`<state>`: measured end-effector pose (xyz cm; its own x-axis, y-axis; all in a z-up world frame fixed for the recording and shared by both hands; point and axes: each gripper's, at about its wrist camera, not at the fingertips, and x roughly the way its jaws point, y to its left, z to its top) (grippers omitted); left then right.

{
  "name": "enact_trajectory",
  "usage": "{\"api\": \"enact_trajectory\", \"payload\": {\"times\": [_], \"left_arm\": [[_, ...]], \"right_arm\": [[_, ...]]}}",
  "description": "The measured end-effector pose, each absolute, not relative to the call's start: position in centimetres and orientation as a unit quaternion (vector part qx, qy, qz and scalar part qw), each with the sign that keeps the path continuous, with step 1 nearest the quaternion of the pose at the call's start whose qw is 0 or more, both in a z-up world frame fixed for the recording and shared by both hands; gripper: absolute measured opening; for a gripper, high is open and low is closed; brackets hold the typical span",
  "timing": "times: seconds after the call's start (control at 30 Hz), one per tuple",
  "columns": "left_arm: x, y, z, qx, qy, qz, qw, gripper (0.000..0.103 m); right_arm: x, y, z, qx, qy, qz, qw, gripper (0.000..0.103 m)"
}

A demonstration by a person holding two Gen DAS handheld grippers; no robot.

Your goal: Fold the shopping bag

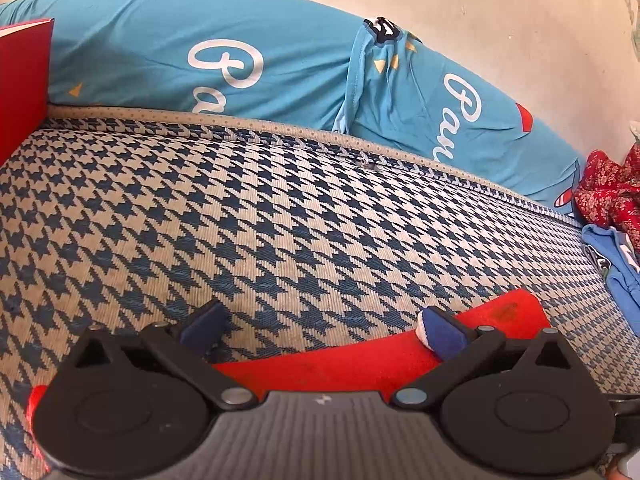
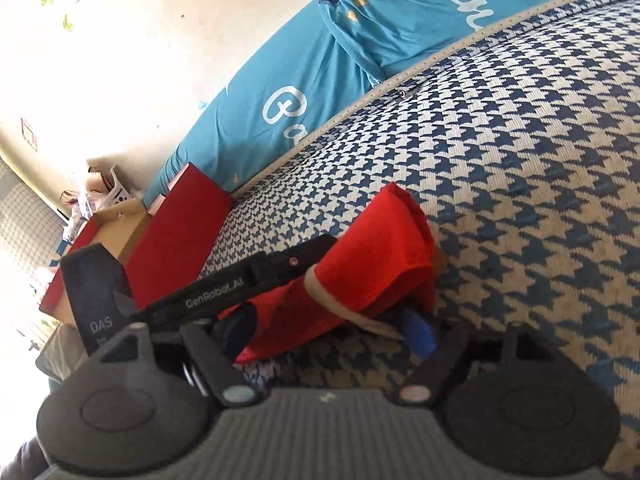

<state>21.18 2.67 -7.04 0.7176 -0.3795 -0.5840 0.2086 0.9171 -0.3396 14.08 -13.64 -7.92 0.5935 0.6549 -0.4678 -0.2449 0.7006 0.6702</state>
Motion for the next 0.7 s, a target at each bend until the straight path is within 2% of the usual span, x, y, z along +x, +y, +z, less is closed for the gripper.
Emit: {"api": "enact_trajectory", "payload": {"times": [0.7], "left_arm": [[23.5,2.7,-6.8,-0.136,0.353,-0.193,0.905,0.103]], "right_arm": [[14.6,-15.0,-8.6,0.322,0.34,0.312,0.827,0.079]]}}
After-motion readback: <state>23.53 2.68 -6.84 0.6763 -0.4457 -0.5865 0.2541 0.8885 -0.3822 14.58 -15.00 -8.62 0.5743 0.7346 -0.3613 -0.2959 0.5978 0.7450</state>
